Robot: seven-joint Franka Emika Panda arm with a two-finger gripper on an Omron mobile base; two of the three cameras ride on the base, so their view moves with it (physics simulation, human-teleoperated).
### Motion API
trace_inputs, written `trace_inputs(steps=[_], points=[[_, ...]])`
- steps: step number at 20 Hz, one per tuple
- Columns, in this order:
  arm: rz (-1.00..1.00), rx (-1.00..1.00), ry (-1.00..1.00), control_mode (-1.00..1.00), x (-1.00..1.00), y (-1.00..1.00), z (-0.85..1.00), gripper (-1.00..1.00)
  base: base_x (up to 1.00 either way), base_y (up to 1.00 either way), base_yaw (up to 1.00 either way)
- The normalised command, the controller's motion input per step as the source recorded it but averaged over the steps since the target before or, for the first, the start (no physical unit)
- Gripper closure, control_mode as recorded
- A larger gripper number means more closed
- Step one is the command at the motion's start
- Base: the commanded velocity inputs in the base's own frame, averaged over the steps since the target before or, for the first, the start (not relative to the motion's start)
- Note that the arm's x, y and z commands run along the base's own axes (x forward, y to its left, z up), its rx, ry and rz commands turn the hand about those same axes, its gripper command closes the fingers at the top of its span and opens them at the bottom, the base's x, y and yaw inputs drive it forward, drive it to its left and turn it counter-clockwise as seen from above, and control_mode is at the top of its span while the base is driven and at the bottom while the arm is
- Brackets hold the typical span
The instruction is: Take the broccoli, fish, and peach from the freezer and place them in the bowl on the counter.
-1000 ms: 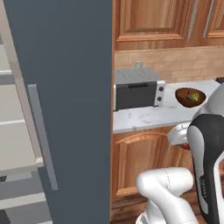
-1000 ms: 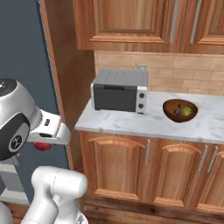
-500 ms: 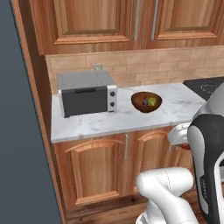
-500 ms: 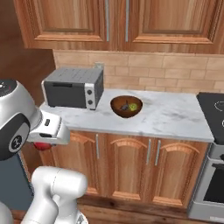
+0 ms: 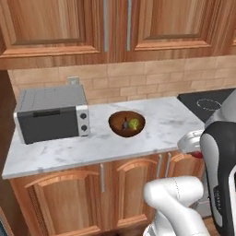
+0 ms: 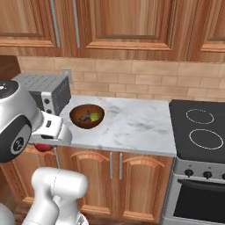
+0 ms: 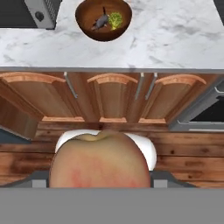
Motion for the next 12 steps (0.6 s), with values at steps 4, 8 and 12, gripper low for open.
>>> trace_inputs(steps=[4, 8, 12], points=[[0.00, 0.00, 0.00, 1.00, 0.00, 0.00, 0.00, 1.00, 0.70, -0.21, 0.03], [0.00, 0.00, 0.00, 1.00, 0.00, 0.00, 0.00, 1.00, 0.34, 0.10, 0.02], [0.00, 0.00, 0.00, 1.00, 0.00, 0.00, 0.00, 1.00, 0.34, 0.41, 0.00]])
